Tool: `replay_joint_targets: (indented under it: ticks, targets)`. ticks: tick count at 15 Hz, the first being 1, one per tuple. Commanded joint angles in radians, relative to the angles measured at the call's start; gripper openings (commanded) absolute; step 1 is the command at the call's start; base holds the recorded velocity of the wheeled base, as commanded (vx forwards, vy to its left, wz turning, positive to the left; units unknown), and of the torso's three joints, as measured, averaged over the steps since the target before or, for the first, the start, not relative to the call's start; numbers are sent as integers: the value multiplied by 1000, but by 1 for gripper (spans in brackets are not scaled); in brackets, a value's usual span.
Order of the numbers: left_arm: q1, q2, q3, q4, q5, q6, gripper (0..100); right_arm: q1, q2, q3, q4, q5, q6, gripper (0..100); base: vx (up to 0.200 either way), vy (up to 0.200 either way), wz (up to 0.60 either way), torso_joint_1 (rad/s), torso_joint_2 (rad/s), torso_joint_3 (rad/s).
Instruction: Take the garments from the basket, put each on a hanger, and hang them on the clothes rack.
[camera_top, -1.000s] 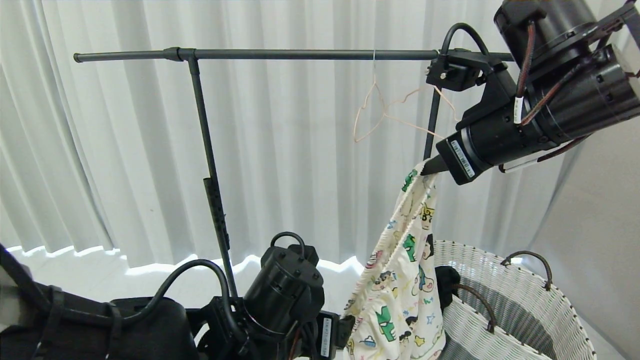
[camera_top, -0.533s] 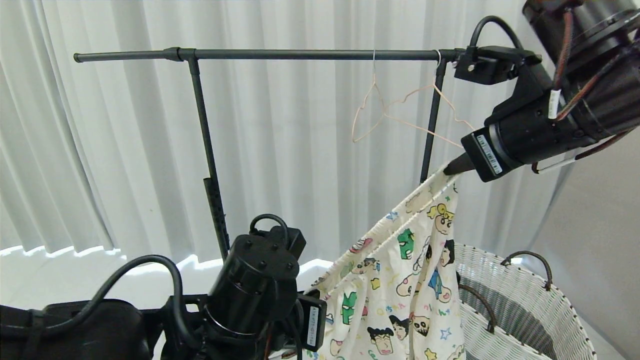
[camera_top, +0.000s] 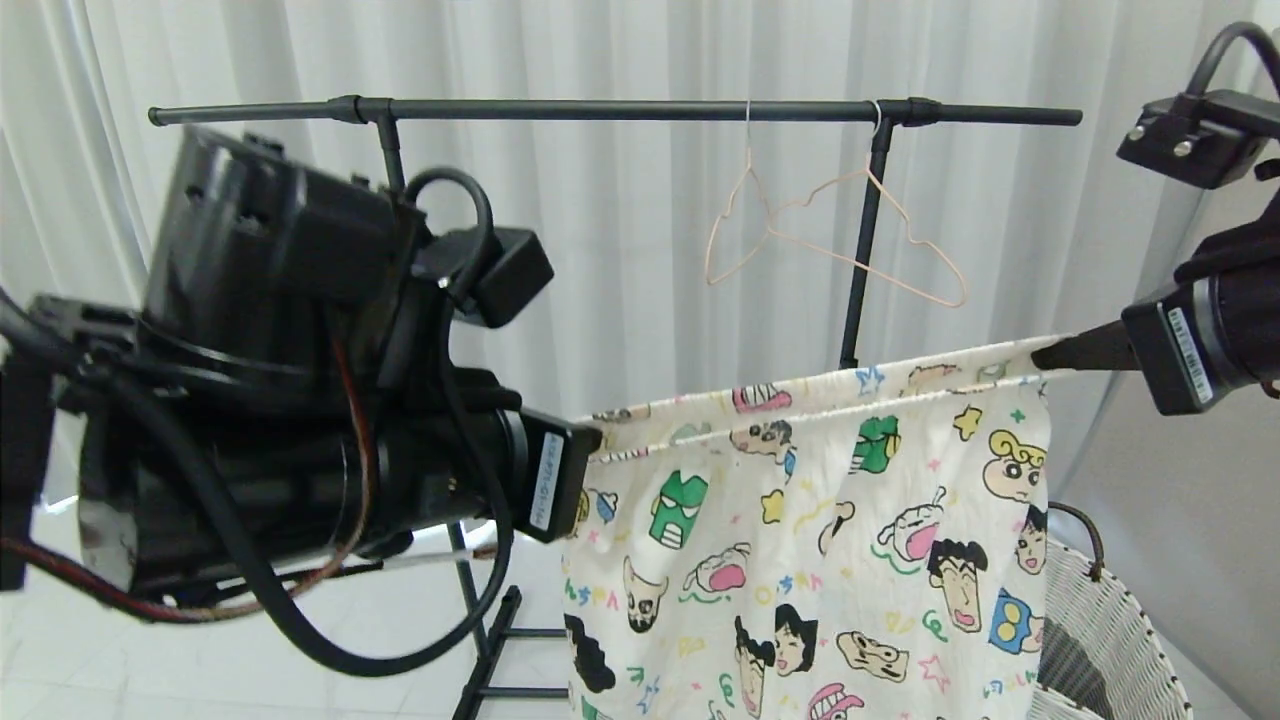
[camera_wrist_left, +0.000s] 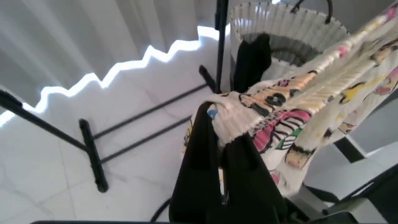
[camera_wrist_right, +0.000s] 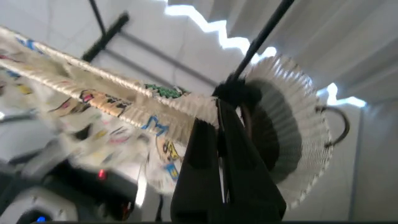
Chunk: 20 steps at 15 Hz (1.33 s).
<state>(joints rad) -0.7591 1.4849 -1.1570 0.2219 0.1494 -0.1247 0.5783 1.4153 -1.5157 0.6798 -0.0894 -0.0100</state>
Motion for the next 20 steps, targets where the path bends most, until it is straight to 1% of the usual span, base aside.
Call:
replay_joint_targets:
  ticks: [1, 2, 3, 4, 6, 7, 9, 11, 15, 16, 17, 18, 19, 20]
  targets:
    - [21, 32, -179, 102, 1, 73, 0, -18, -91, 204, -244, -1, -18, 0, 0, 0, 0, 0, 0, 0]
    - [32, 35, -205, 102, 1, 125, 0, -18, -93, 210, -302, 0, -18, 0, 0, 0, 0, 0, 0, 0]
    - [40, 35, -236, 105, 3, 166, 0, -18, -91, 178, -316, 2, -19, 0, 0, 0, 0, 0, 0, 0]
    - [40, 37, -265, 106, 4, 191, 0, -17, -91, 134, -310, 5, -25, 0, 0, 0, 0, 0, 0, 0]
    - [38, 41, -303, 106, 4, 214, 0, -17, -91, 94, -296, 5, -39, 0, 0, 0, 0, 0, 0, 0]
    - [34, 40, -366, 105, -1, 214, 0, -8, -101, 85, -287, 5, -42, 0, 0, 0, 0, 0, 0, 0]
    - [32, 26, -421, 108, -1, 218, 0, 31, -127, 91, -286, 7, -44, 0, 0, 0, 0, 0, 0, 0]
    - [20, 9, -418, 140, 1, 231, 0, 63, -142, 95, -250, 8, -44, 0, 0, 0, 0, 0, 0, 0]
    - [20, 17, -389, 142, 1, 234, 0, 66, -159, 92, -236, 11, -44, 0, 0, 0, 0, 0, 0, 0]
    - [20, 18, -382, 140, 1, 241, 0, 69, -182, 86, -207, 13, -44, 0, 0, 0, 0, 0, 0, 0]
    - [20, 32, -378, 131, -1, 250, 0, 89, -236, 58, -97, 25, -42, 0, 0, 0, 0, 0, 0, 0]
    - [20, 51, -382, 103, -1, 249, 0, 104, -271, 43, -14, 57, -41, 0, 0, 0, 0, 0, 0, 0]
    - [20, 77, -386, 59, -4, 252, 0, 118, -305, 43, 37, 94, -41, 0, 0, 0, 0, 0, 0, 0]
    - [20, 103, -400, 27, -16, 254, 0, 146, -323, 48, 61, 115, -41, 0, 0, 0, 0, 0, 0, 0]
